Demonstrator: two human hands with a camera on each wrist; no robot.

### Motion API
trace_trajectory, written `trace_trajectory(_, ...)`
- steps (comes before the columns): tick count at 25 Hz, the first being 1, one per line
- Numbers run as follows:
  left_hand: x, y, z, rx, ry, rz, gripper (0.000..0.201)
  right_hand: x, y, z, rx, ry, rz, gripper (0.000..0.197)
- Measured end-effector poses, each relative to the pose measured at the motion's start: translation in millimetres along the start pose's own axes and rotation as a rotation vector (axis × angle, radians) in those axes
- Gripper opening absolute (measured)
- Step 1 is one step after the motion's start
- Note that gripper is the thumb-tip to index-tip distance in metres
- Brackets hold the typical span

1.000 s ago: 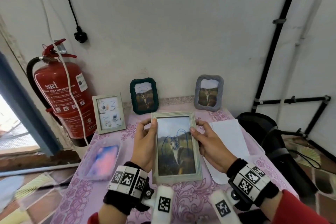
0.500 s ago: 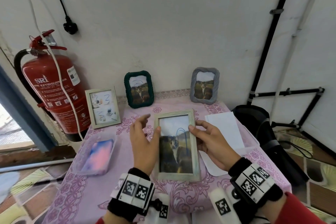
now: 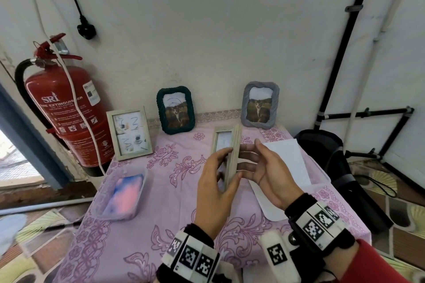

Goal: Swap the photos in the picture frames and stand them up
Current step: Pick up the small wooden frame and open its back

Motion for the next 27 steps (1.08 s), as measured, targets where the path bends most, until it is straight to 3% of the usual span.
trace_trajectory(5, -16.5, -2.0, -5.5, -0.029, -0.182, 0.101, 0.042, 3.2, 1.8, 4.3, -0.024, -0.104, -0.013, 0.035)
trace_trajectory(8, -30.2, -4.0, -14.9, -0.065, -0.229, 0.145, 0.040, -4.0, 0.4, 12.0, -0.088, -0.323, 0.082, 0.025)
trace_trajectory(11, -39.8, -9.6, -29.7, -0.144, -0.335, 0.169, 0.037, -17.5, -3.1, 27.3, -0.097, -0.568, 0.176, 0.040)
trace_trajectory(14, -47.3, -14.6, -46.3, -0.215, -0.450, 0.238, 0.036, -24.4, -6.3, 52.5, 0.016, -0.508, 0.126, 0.040)
trace_trajectory(18, -51.3, -20.3, -76.5, -0.362, -0.493, 0.290, 0.034, -27.3, -7.4, 66.5, 0.000, -0.465, 0.093, 0.034)
trace_trajectory(21, -52.0, -26.2, -95.2, -0.442, -0.416, 0.239, 0.033, -32.0, -7.7, 73.9, 0.014, -0.510, 0.109, 0.033)
trace_trajectory(25, -58.2, -36.0, -115.8, -0.447, -0.006, 0.134, 0.033, -40.1, -10.3, 84.7, 0.073, -0.605, 0.122, 0.031)
trace_trajectory(27, -62.1, -42.5, -126.7, -0.502, 0.085, 0.112, 0.034, -45.3, -12.0, 89.9, 0.105, -0.655, 0.134, 0.030)
Point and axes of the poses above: each hand's wrist, its own y-axis towards the middle knuckle, its own x-axis out of the palm, z = x × y, the point moved 5 cm from there along y, towards the middle knuckle, and after that the axes turned 1 degree about -z, right-handed, at the moved point
